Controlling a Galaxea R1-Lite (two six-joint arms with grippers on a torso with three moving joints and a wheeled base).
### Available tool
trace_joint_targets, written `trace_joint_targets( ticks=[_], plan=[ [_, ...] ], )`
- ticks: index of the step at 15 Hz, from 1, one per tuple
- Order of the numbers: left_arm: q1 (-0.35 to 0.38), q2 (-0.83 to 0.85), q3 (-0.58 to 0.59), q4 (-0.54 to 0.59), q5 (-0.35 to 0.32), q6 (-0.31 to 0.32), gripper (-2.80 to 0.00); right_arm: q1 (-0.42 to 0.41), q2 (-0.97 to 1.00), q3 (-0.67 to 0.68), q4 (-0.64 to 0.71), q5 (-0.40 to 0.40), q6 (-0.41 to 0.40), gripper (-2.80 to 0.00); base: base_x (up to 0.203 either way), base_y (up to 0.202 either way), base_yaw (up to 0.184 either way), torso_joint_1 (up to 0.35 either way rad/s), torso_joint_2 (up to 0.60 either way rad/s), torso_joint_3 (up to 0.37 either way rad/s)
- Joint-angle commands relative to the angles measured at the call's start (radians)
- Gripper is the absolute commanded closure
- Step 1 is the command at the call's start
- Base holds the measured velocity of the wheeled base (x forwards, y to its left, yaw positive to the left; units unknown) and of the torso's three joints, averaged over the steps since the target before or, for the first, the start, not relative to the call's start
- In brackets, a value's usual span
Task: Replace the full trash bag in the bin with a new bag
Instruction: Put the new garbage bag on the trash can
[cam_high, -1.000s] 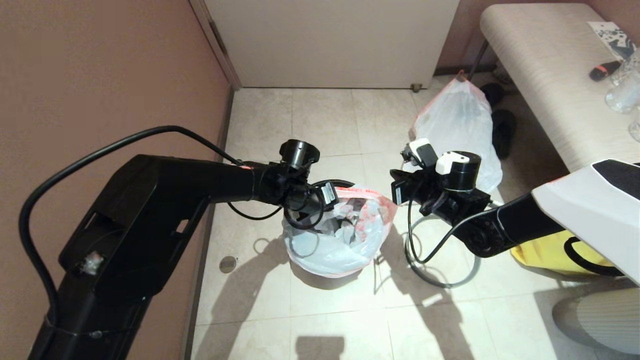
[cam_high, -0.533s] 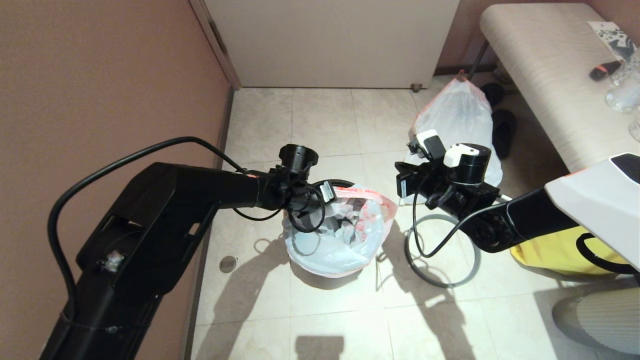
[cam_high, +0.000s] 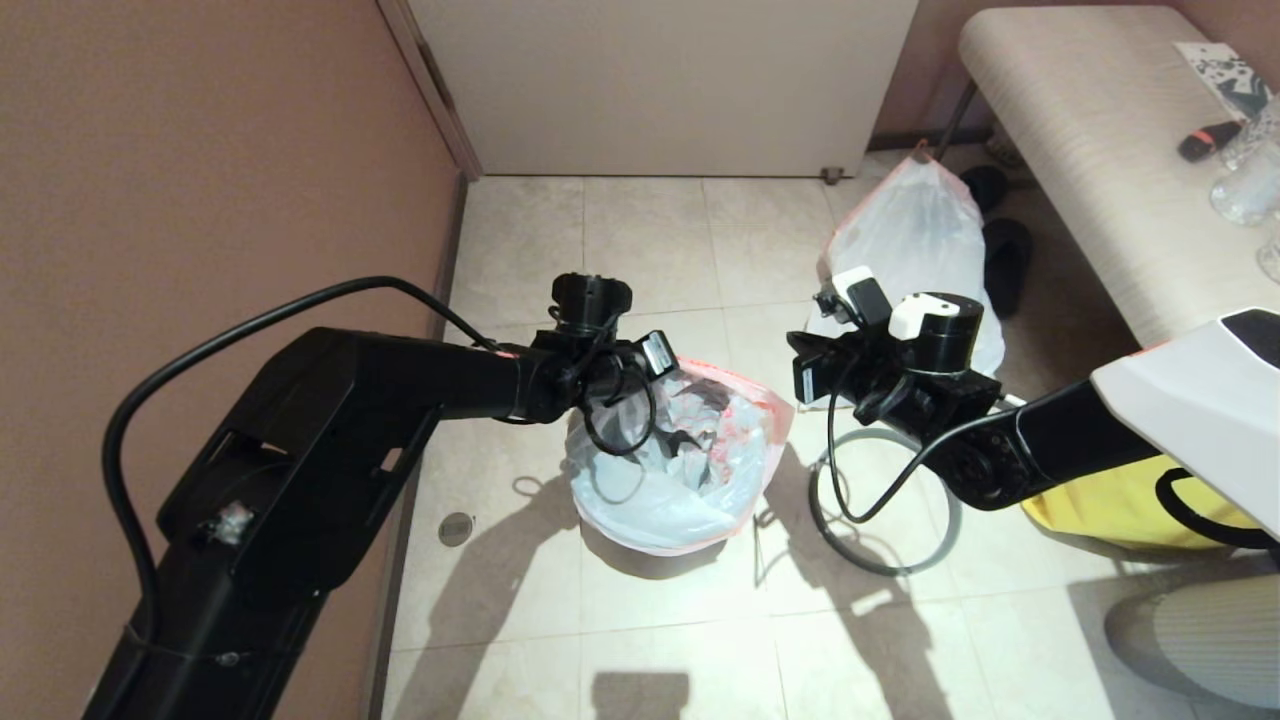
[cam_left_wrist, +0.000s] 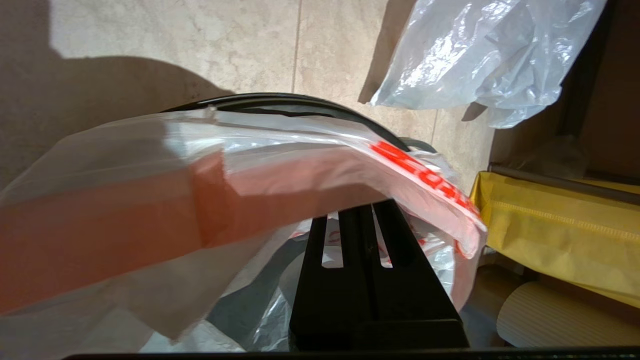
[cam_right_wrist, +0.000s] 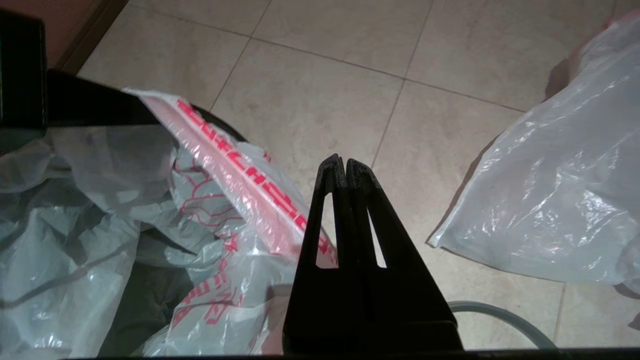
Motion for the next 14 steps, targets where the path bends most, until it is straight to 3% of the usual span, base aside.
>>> trace_joint_targets(
  ticks=[1,6,14],
  plan=[
    [-0.003,-0.013,-0.001,-0.001,0.0,-0.004,0.0,0.016,0.025,0.013,-0.005,0.016,0.0,0.0,0.0,0.0,0.0,0.0,0.0,0.0],
    [0.008,-0.01,-0.001,-0.004,-0.006,-0.001,0.0,0.012,0.089,0.017,0.001,0.112,0.05,0.0,0.0,0.0,0.0,0.0,0.0,0.0],
    [0.023,0.017,-0.002,-0.067,-0.012,0.001,0.0,0.006,0.176,-0.025,0.004,0.123,0.062,0.0,0.0,0.0,0.0,0.0,0.0,0.0]
  ],
)
